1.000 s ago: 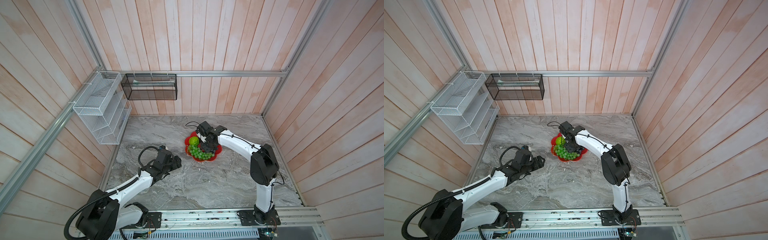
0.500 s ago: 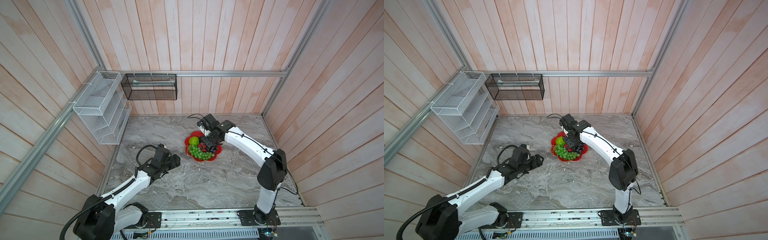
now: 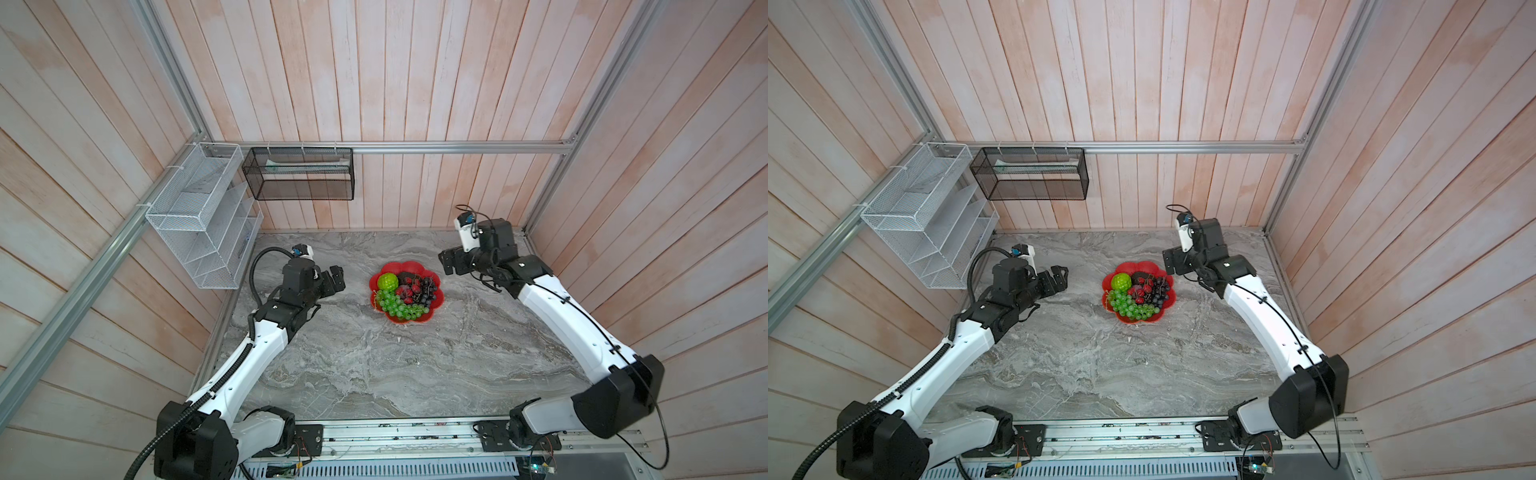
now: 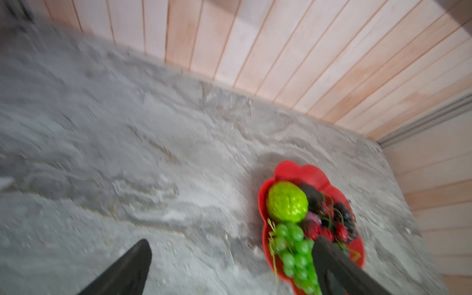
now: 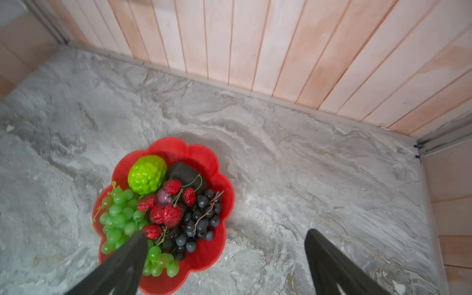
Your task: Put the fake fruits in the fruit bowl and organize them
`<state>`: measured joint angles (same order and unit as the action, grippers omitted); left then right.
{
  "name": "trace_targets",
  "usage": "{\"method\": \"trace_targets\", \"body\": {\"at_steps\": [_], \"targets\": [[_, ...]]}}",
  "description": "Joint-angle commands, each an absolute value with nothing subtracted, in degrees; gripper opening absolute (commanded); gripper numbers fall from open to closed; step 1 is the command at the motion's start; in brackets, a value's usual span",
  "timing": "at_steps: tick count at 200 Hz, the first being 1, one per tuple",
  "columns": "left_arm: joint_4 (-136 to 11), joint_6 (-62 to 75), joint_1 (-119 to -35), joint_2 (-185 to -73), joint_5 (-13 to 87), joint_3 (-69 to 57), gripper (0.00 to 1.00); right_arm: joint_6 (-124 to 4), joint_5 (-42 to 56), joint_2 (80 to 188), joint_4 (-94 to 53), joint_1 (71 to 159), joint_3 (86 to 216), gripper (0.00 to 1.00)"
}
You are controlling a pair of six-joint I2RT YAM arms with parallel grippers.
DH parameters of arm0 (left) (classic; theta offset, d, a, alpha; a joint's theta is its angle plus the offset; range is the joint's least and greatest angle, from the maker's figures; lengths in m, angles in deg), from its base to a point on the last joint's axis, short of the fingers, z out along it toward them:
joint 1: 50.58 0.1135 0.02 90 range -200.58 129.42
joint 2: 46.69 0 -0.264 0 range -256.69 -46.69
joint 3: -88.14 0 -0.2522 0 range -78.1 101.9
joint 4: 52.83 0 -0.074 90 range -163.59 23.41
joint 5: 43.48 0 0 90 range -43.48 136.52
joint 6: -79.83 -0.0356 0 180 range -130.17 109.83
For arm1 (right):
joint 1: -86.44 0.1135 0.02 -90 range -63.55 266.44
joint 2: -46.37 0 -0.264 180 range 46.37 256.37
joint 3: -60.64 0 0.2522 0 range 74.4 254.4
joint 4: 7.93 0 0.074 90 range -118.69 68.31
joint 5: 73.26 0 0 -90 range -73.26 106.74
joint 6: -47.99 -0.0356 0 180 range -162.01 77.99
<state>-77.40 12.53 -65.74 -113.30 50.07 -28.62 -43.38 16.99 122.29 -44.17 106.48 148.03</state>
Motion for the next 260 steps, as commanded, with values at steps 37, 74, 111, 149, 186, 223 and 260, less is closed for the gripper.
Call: {"method": "trace_targets", "body": {"at_steps": [37, 74, 111, 149, 186, 223, 260], "targets": [[-47.34, -7.07, -58.35, -109.07, 60.27, -52.33, 1.0, -40.41, 13.78, 106.27, 5.77, 92.33, 111.44, 0.98], [-25.19, -10.12, -56.45, -116.56, 62.84, -62.32, 1.0, -41.11, 17.14, 107.5, 20.92, 86.35, 96.41, 0.98], [-13.51, -10.94, -53.43, -124.45, 57.4, -61.81, 1.0, -45.57, 11.29, 117.34, 31.2, 80.48, 91.4, 0.98], [0.75, -9.74, -51.5, -134.95, 52.18, -63.55, 1.0, -47.74, 11.65, 121.87, 32.9, 79.12, 92.75, 0.98], [-0.68, -8.86, -51.05, -135.9, 52.56, -62.01, 1.0, -44.93, 3.25, 130.34, 53.21, 78.52, 83.94, 0.98], [-2.78, -8.38, -50.58, -135.38, 51.62, -61.53, 1.0, -43.29, 3.06, 132.55, 48.48, 79.51, 87.24, 0.98], [-2.46, -8.42, -50.56, -135.09, 51.44, -61.83, 1.0, -43.3, 4.13, 133.73, 49.61, 80.06, 87.52, 0.98]]}}
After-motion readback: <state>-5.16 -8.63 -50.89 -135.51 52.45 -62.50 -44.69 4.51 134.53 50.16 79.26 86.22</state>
